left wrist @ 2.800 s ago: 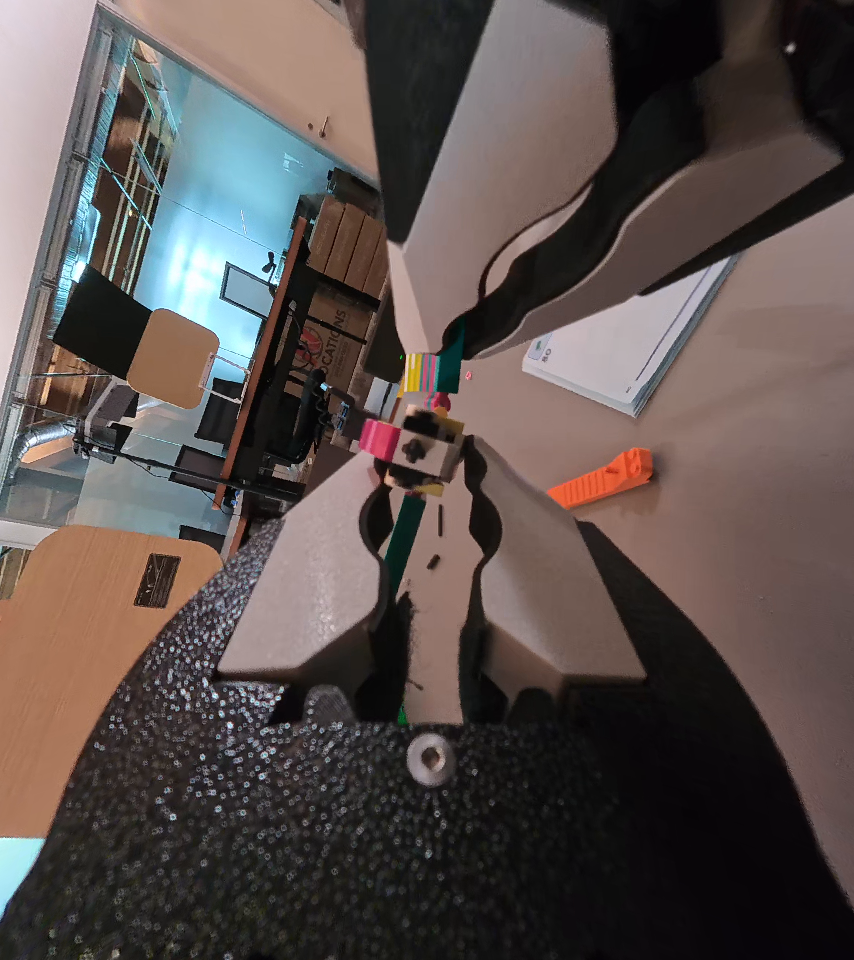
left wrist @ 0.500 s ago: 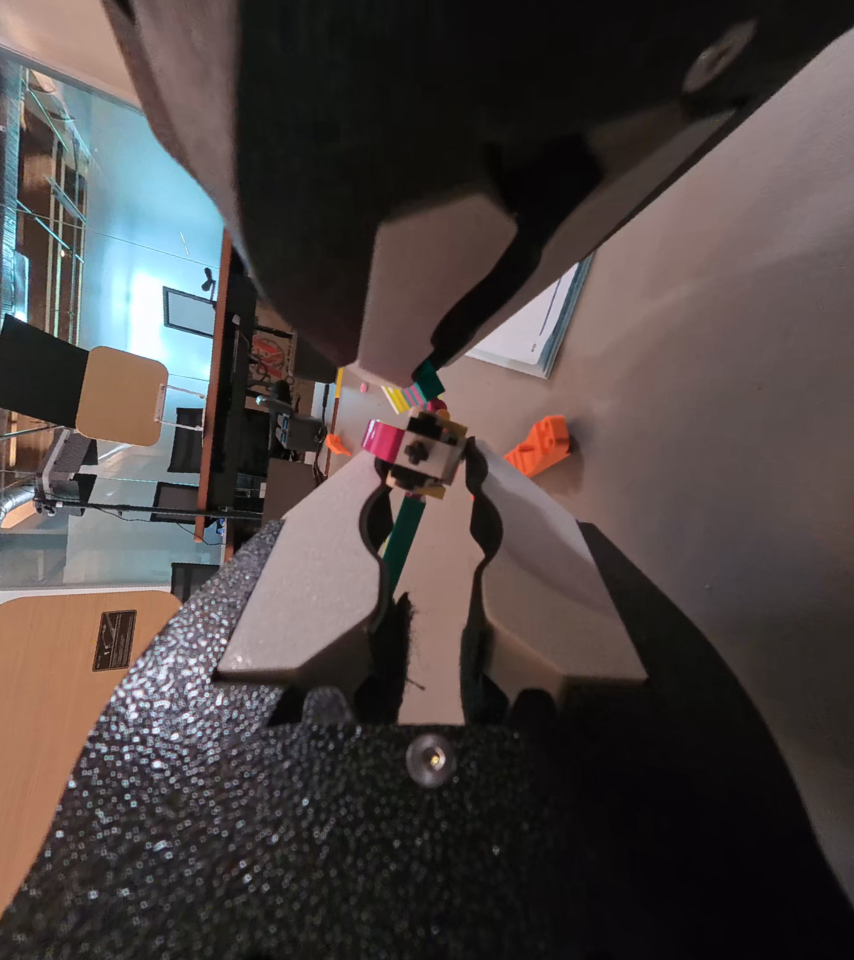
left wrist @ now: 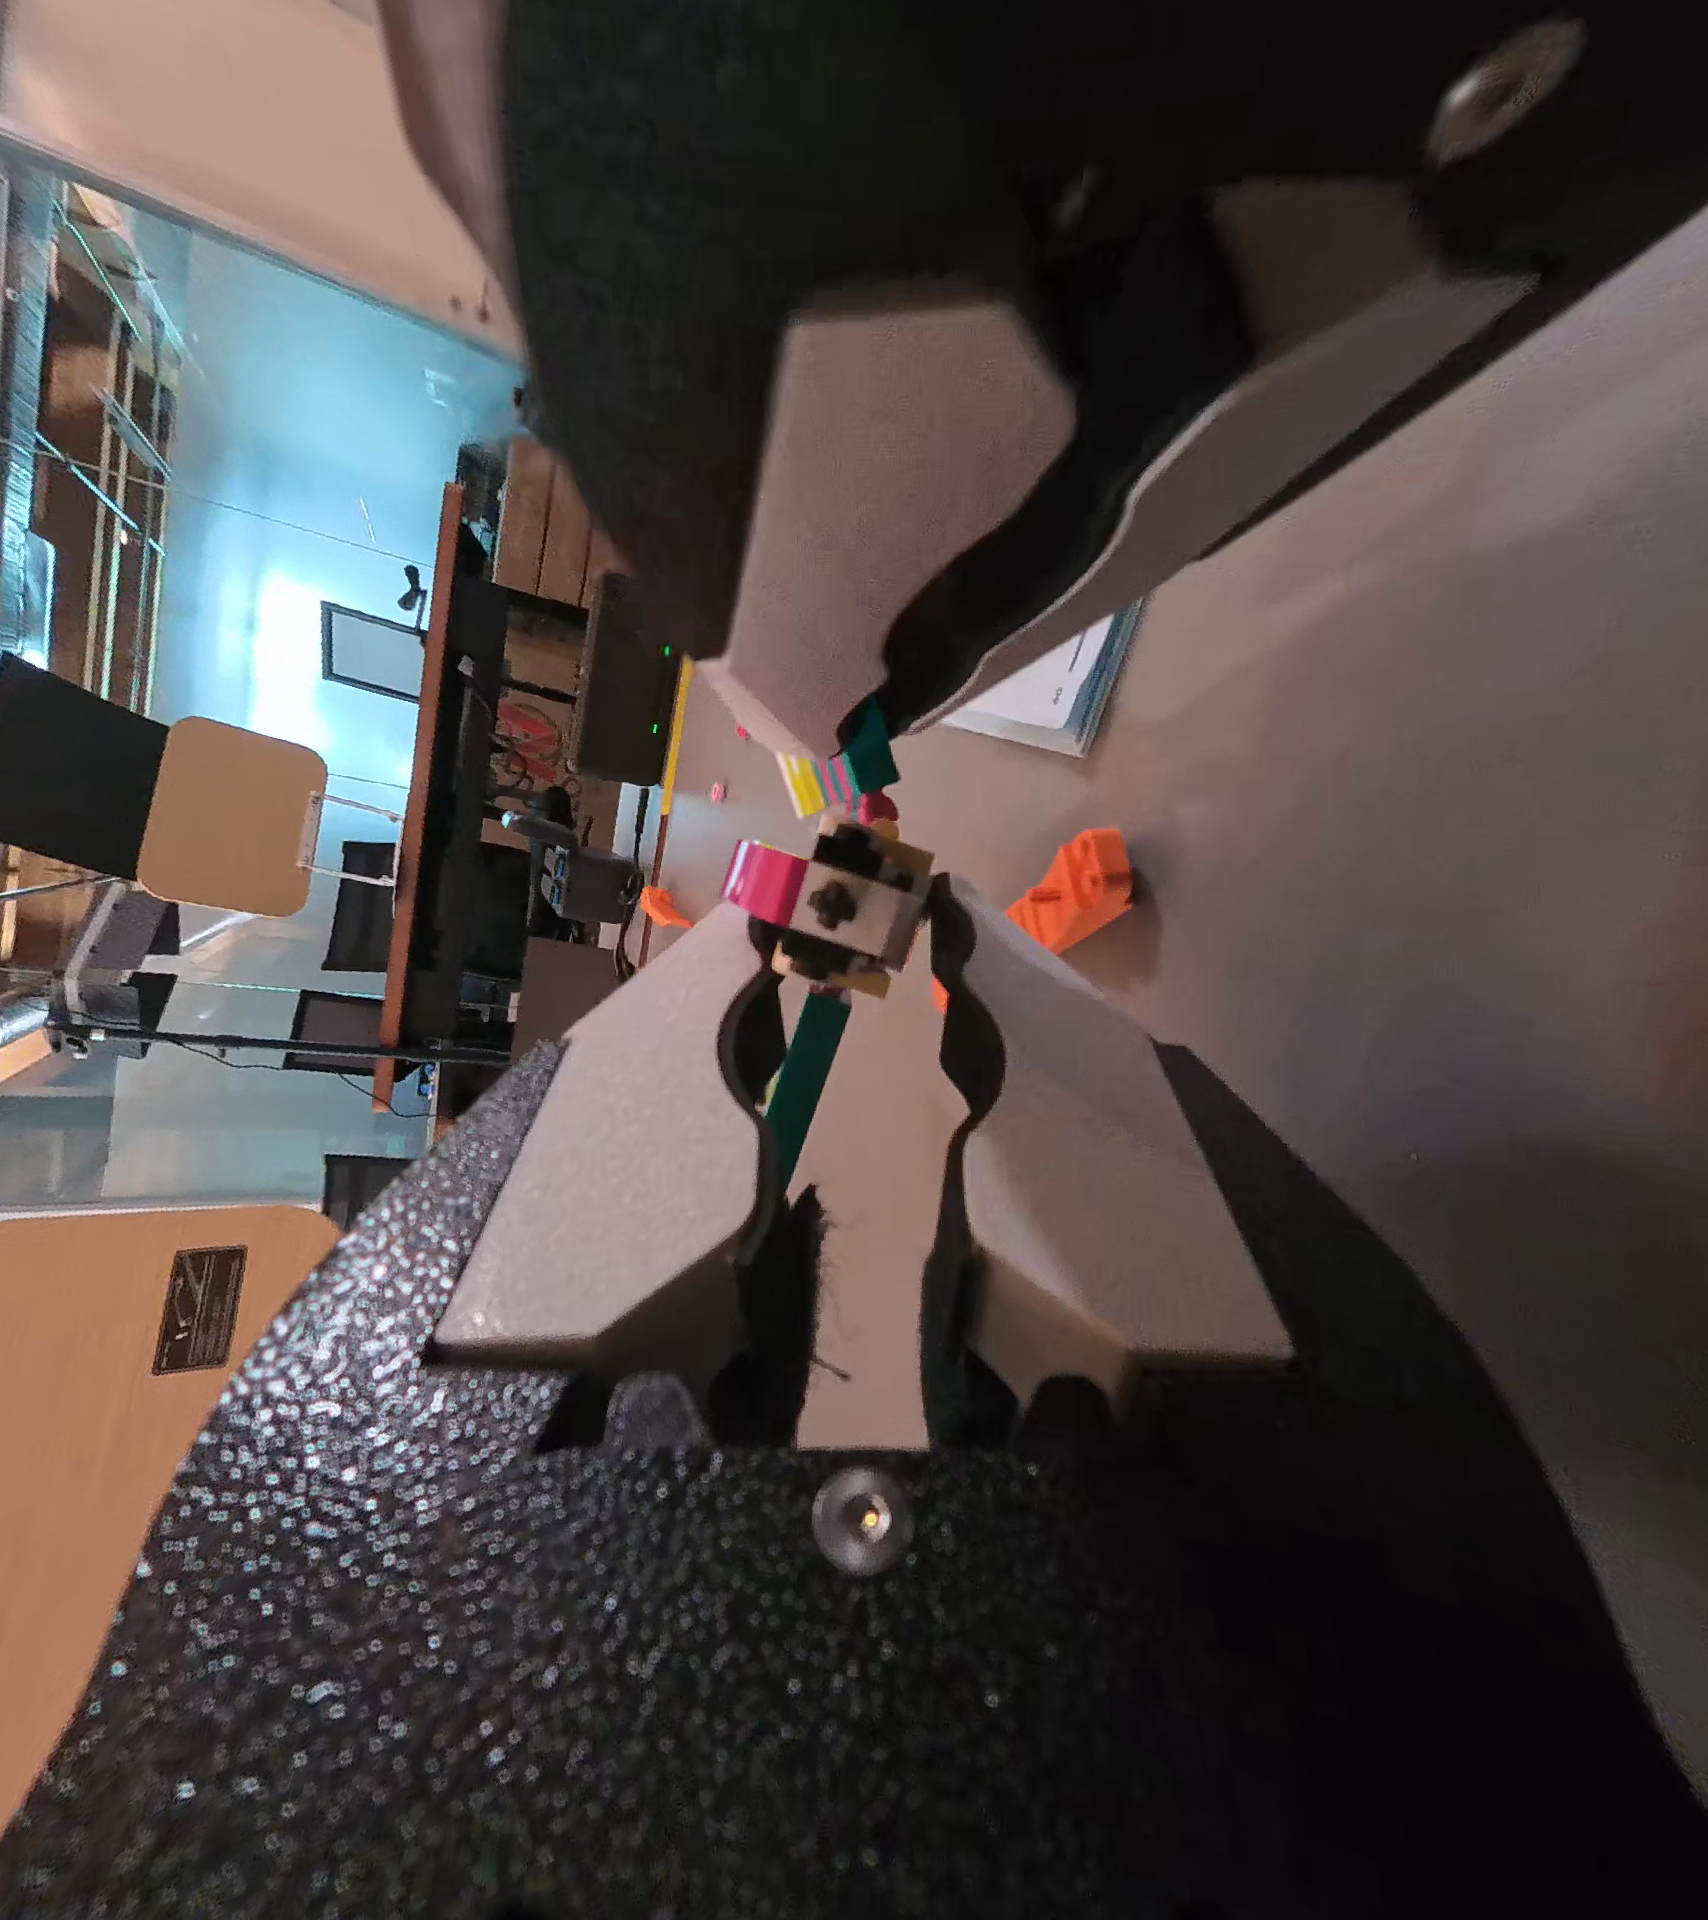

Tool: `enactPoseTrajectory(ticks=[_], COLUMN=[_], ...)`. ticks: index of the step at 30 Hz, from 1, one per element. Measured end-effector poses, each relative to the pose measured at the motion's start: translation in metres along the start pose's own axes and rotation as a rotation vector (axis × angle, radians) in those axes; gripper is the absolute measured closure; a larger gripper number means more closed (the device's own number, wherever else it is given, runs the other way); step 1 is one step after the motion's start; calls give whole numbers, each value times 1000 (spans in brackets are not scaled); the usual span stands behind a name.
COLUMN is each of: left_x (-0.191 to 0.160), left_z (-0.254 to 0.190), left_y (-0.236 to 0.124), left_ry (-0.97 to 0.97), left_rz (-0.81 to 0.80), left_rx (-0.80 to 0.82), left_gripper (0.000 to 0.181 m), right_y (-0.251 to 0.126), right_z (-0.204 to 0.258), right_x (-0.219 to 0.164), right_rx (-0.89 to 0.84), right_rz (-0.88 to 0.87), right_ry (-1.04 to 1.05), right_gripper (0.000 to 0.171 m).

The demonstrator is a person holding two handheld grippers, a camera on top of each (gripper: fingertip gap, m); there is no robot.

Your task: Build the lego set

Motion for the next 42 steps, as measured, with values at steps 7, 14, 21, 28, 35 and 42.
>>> enactPoseTrajectory(ticks=[7, 14, 21, 28, 35, 42], left_x=[4, -2, -3, -17, -12, -12], left_z=[-2, 2, 3, 9, 9, 7], left_y=[0, 5, 5, 5, 2, 2], left_ry=[-49, -60, -87, -146, -151, -184], left_rz=[-31, 5, -9, -3, -43, -56], left_rx=[1, 35, 37, 48, 56, 25], left_gripper=[158, 158, 158, 158, 157, 157], right_y=[1, 2, 5, -2, -41, -31], right_z=[-1, 3, 12, 55, 56, 84], right_x=[-1, -5, -5, -16, -49, -49], right_rx=[-45, 39, 106, 494, 1213, 1383], right_rz=[-33, -32, -55, -86, -244, -239], right_ry=[83, 219, 282, 297, 672, 654], right_gripper=[166, 165, 165, 165, 165, 165])
Point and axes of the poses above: each gripper's, where its closed fingertips meet, y out along the fingers, x out of its top, z = x × y across the jaws, the point moved 2 cm from there along -y, back along the fingers, and after that the axes turned 10 degrees about x, right-handed, at the moved point
